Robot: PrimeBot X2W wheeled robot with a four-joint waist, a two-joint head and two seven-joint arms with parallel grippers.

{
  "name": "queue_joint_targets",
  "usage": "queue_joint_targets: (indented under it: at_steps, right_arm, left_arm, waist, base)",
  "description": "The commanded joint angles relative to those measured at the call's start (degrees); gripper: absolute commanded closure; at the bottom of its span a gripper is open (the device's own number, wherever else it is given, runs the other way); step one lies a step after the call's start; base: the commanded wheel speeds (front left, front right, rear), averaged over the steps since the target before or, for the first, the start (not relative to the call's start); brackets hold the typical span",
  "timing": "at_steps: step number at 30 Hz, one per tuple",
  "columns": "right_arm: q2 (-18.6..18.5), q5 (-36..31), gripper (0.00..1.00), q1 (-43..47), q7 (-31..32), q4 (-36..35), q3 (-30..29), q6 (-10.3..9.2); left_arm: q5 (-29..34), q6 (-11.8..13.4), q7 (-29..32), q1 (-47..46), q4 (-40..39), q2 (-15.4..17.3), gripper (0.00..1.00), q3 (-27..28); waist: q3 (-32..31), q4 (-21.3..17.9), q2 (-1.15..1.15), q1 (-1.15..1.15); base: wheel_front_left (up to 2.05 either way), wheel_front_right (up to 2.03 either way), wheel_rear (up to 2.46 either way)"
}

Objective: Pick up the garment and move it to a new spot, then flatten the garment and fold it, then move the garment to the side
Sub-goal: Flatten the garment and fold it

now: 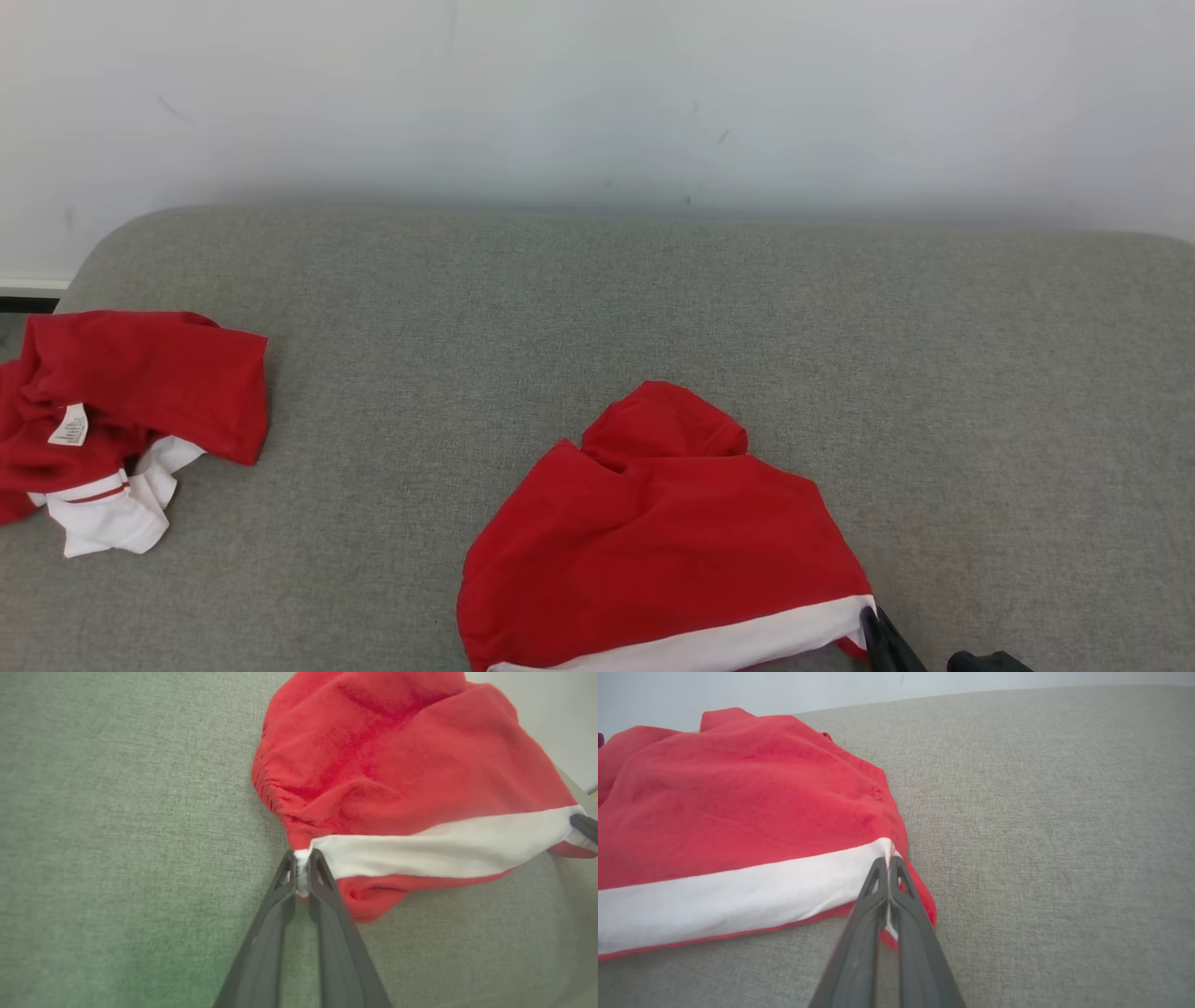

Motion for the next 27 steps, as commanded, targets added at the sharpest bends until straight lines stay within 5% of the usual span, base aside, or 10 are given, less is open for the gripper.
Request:
queue_joint_targets:
  at_steps: [1,18,27]
  right_arm:
    - [0.1,-0.2,1.00,-0.7,0.0,0.0,0.1,-0.13]
    - [-0.6,4.5,1.00,3.9,0.0,-16.3,-0.6,-0.13]
    - [-1.2,9.3,1.00,-3.9,0.0,-14.3,1.1,-0.13]
  left_arm:
    - [-0.6,0.0,-0.2,-1.0,0.0,0.3,1.00,-0.4]
    - [3.2,0.1,-0.2,4.0,-18.1,1.2,1.00,6.6]
    - [2.6,0.1,-0.2,-5.1,-16.7,4.6,1.00,2.5]
  waist:
    - [-0.1,0.0,0.00,0.00]
    - [0.8,0.0,0.00,0.00]
    - [2.1,-1.1,0.00,0.00]
  base:
    - [0.00,0.00,0.00]
    - [0.00,0.00,0.00]
    - [0.00,0.00,0.00]
